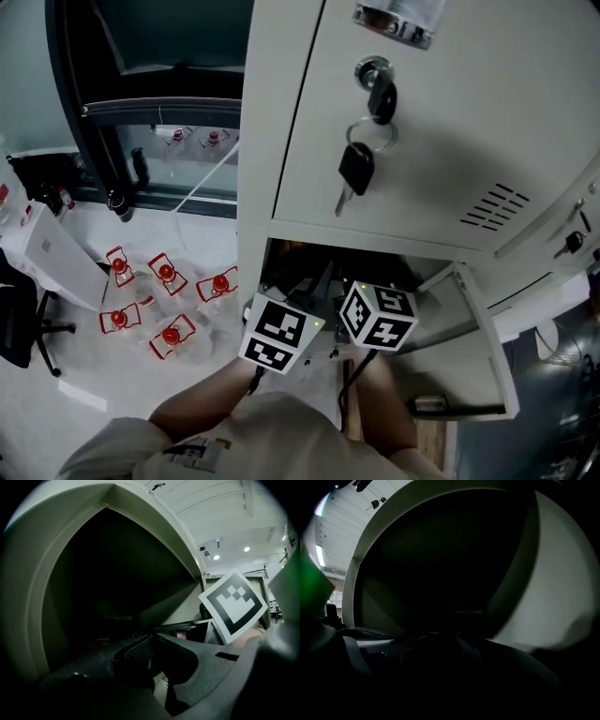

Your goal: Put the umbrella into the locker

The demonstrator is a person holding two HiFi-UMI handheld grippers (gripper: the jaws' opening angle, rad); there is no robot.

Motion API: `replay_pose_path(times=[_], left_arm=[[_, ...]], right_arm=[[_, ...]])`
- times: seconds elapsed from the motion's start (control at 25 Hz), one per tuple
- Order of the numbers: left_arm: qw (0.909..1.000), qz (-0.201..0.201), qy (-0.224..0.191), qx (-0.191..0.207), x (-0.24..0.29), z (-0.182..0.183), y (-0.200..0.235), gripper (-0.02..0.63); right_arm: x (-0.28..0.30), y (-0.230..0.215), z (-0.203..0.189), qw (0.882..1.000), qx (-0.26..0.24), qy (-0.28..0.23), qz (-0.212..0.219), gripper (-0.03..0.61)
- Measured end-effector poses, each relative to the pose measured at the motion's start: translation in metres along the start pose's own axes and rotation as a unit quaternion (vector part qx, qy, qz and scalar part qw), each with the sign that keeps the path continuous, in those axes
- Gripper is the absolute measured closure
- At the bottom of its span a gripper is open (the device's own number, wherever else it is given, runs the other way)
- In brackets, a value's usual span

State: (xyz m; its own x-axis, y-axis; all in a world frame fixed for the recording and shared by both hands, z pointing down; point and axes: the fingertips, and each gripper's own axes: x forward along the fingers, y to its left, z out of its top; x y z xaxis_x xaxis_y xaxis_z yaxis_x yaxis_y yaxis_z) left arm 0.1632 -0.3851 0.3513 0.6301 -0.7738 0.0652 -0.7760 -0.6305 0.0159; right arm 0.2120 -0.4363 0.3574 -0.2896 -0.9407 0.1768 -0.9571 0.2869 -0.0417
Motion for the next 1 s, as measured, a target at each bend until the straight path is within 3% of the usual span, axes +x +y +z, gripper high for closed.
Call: replay_pose_path(times=[0.32, 0.52, 0.8, 1.0], left_arm=[[0.9999, -0.010, 0.013, -0.002, 0.004, -0.003, -0.001, 0.606], [0.9997, -0.020, 0.015, 0.000, 0.003, -0.004, -0.007, 0.606], [0.9994, -0.031, 0.000, 0.014, -0.008, 0.011, -0.021, 0.606], [0.9987, -0.040, -0.019, 0.025, -0.021, 0.033, -0.028, 0.605]], right_arm=[[0.005, -0.005, -0.002, 1.000, -0.011, 0.005, -0.008, 0.525], [-0.004, -0.005, 0.003, 1.000, 0.001, -0.021, -0.004, 0.439], [-0.037, 0.000, 0.025, 0.998, -0.004, -0.061, -0.006, 0.440], [-0.064, 0.007, 0.045, 0.995, -0.012, -0.100, -0.011, 0.486]])
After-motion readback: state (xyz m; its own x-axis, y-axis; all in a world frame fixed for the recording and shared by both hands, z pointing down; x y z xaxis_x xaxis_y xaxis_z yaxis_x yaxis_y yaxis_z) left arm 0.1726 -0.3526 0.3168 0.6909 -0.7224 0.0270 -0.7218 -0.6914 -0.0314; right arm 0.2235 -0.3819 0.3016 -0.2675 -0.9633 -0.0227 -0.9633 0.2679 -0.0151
